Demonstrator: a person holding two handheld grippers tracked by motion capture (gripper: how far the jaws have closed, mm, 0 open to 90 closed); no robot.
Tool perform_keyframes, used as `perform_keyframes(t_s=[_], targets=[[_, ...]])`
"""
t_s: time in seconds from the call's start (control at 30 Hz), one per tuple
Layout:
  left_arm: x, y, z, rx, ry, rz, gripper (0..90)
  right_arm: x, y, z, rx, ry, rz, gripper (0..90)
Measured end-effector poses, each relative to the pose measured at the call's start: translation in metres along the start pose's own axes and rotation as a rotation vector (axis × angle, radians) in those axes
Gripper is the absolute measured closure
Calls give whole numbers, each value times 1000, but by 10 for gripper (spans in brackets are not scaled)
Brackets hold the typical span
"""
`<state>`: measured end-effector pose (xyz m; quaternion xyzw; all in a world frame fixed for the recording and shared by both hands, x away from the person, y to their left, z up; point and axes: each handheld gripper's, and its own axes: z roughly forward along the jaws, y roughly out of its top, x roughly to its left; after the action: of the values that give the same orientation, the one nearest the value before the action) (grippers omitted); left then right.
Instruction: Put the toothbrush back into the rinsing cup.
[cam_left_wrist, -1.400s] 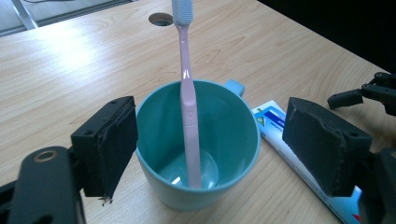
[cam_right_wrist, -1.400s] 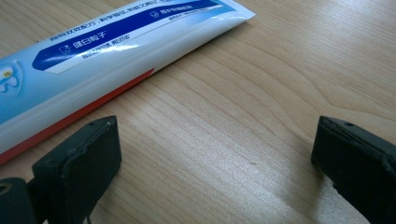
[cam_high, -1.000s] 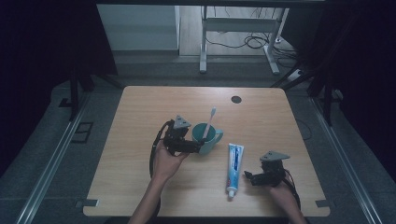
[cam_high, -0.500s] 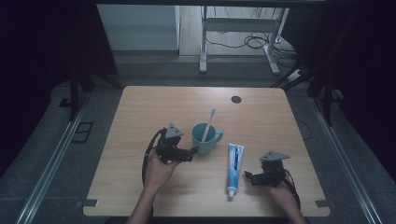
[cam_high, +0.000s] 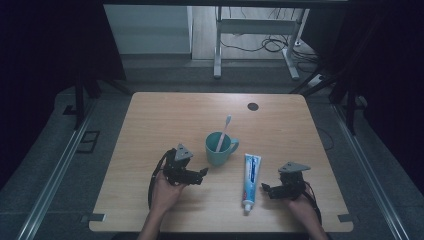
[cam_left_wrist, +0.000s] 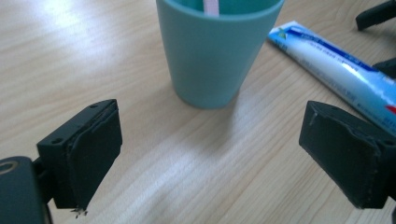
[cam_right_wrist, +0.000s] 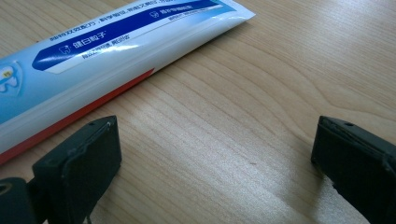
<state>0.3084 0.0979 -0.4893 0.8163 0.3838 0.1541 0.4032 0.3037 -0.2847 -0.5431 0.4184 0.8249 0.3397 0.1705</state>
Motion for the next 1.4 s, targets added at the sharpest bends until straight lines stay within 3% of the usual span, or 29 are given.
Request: perform_keyframes(t_s=[0.47, 0.83, 1.07, 1.17, 1.4], targets=[[-4, -30, 6, 22, -12, 0, 57, 0, 0, 0, 1, 0, 2, 13], [-8, -51, 15, 71, -6, 10, 57, 0, 0, 0, -1, 0, 1, 13], [-8, -55, 17, 98, 7, 22, 59, 0, 0, 0, -1, 0, 0, 13], [-9, -55, 19, 133, 10, 26, 60, 0, 0, 0, -1, 0, 0, 16], [-9, -55, 20, 148, 17, 28, 66, 0, -1, -2, -25, 50, -39, 91]])
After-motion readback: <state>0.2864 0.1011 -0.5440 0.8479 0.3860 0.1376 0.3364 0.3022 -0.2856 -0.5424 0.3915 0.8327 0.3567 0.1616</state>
